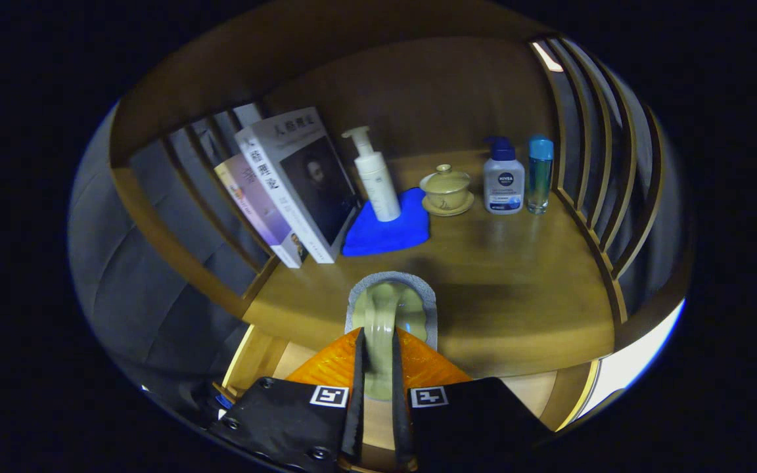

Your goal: Pull open the drawer, take out the items inside it, and place them on the countertop above the cabinet.

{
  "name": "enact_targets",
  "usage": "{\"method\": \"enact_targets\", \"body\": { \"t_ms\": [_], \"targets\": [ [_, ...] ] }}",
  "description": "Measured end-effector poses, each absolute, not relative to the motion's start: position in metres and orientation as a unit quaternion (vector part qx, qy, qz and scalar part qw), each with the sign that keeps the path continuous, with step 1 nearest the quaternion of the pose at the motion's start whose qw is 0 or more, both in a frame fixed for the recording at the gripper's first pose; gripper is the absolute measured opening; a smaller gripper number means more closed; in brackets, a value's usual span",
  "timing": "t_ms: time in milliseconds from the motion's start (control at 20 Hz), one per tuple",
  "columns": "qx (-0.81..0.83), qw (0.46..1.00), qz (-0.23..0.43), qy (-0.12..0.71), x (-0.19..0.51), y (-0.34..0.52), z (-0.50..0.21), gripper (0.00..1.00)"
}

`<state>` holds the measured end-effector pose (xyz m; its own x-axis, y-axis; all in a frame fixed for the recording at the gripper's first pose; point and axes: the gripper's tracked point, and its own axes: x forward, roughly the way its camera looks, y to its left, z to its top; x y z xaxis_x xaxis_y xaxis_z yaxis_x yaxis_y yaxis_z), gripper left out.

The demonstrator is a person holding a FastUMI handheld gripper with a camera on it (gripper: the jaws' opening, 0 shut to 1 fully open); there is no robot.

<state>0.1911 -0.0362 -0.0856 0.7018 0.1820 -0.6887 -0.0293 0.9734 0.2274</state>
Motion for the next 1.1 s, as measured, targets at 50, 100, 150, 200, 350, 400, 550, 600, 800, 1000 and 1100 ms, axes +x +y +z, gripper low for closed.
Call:
{"method": "enact_targets", "body": {
  "t_ms": [50,100,150,200,350,400,550,600,800,1000,1100],
  "targets": [
    [0.108,0.916,0.053,0.382,0.199,-0.039,-0.088,0.20],
    [0.115,0.915,0.047,0.384,0.206,-0.044,-0.090,0.20],
    [0.122,0.913,0.039,0.387,0.212,-0.048,-0.092,0.20],
    [0.129,0.911,0.030,0.390,0.218,-0.051,-0.094,0.20],
    [0.135,0.906,0.016,0.400,0.233,-0.060,-0.104,0.20],
    [0.140,0.907,0.012,0.397,0.240,-0.061,-0.104,0.20],
    [0.155,0.906,-0.004,0.394,0.255,-0.062,-0.107,0.20],
    [0.158,0.905,-0.004,0.394,0.259,-0.060,-0.108,0.20],
    [0.149,0.912,-0.003,0.383,0.266,-0.054,-0.114,0.32],
    [0.115,0.939,-0.002,0.323,0.260,-0.045,-0.095,0.67],
    [0.088,0.956,0.000,0.281,0.251,-0.042,-0.081,0.88]
  ]
}}
